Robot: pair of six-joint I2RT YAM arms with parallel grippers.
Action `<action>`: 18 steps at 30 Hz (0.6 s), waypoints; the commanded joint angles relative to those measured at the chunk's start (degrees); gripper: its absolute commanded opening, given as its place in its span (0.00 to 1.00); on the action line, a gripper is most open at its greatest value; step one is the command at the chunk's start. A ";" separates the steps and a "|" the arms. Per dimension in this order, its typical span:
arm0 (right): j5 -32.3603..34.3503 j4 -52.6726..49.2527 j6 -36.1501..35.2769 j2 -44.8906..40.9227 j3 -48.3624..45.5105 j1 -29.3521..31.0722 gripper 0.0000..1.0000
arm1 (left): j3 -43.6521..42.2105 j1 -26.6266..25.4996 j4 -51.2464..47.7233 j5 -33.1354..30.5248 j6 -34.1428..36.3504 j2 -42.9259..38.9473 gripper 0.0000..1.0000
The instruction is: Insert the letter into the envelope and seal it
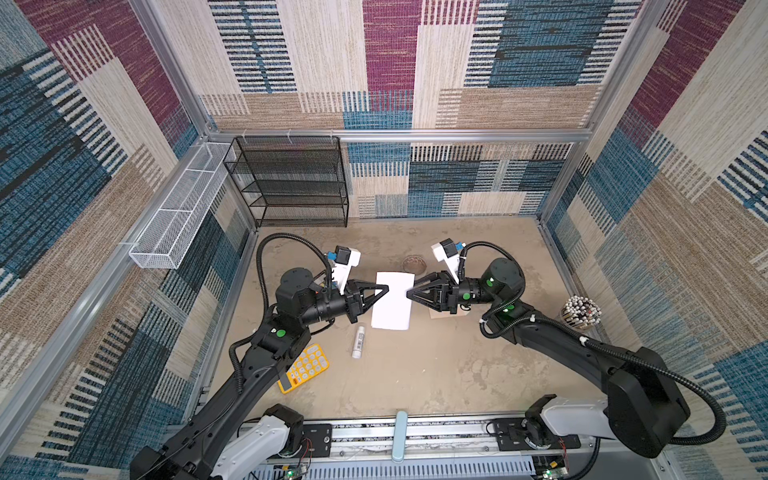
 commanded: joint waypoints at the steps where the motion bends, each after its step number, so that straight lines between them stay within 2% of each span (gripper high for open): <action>1: -0.17 3.10 1.31 0.01 0.45 -0.04 0.29 | -0.19 0.14 2.94 -0.19 -0.97 0.08 0.00; 7: 0.55 5.62 2.73 0.15 0.55 -0.26 0.21 | -0.51 0.07 3.05 0.16 -0.84 -0.03 0.00; 12: 1.01 6.20 3.32 1.05 1.06 -0.52 0.02 | -0.83 0.10 3.44 0.51 -0.72 -0.45 0.00; 15: 1.38 3.56 1.92 1.42 1.87 -0.52 0.00 | -0.70 0.06 2.92 0.85 -0.28 -0.75 0.00; 16: 1.64 1.39 0.47 1.49 2.33 -0.52 0.00 | -0.56 0.07 2.26 1.05 0.07 -0.95 0.08; 18: 2.21 -5.30 -4.12 1.47 3.99 -0.53 0.00 | 0.16 0.08 -0.22 1.30 1.78 -1.46 0.43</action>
